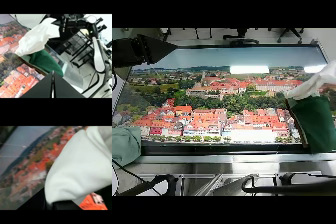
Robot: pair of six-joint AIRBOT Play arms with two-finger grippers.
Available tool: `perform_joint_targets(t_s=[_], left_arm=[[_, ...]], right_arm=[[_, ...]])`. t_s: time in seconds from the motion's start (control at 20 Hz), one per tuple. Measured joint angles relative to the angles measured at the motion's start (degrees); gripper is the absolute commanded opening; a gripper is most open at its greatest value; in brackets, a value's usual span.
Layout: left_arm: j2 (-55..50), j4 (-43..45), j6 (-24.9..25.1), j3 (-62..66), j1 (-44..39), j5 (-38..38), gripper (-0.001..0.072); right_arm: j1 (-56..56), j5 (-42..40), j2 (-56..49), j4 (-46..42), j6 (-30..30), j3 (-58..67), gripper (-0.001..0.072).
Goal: Fold the shirts.
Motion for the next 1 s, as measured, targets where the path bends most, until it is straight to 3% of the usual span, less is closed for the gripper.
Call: perform_joint_targets(t_s=[0.25,0.65,0.7,0.75,0.8,0.85,1.0], left_arm=[[0.0,0.0,0.2,0.0,0.0,-1.4,0.0015],[0.0,0.0,0.2,0.0,0.0,-3.9,0.0015],[0.0,0.1,0.4,0.0,0.0,-4.3,0.0015],[0.0,0.1,0.4,0.0,0.0,-4.7,0.0015],[0.0,0.2,0.4,0.0,0.0,-5.0,0.0015],[0.0,0.2,0.4,0.0,0.0,-5.4,0.0015],[0.0,0.4,0.4,0.0,0.0,-5.7,0.0015]], right_arm=[[-2.2,12.8,6.4,-24.4,5.7,-4.0,0.0019],[-2.6,16.1,15.5,-37.9,8.5,-28.7,0.0022],[-2.6,15.0,15.9,-39.3,8.4,-31.7,0.0067],[-2.6,13.4,16.1,-40.4,8.4,-34.2,0.0304],[-2.6,12.3,16.0,-41.4,8.4,-36.4,0.0587],[-2.6,11.5,15.7,-42.0,8.4,-38.1,0.0664],[-2.6,10.4,13.7,-42.3,8.0,-39.8,0.0655]])
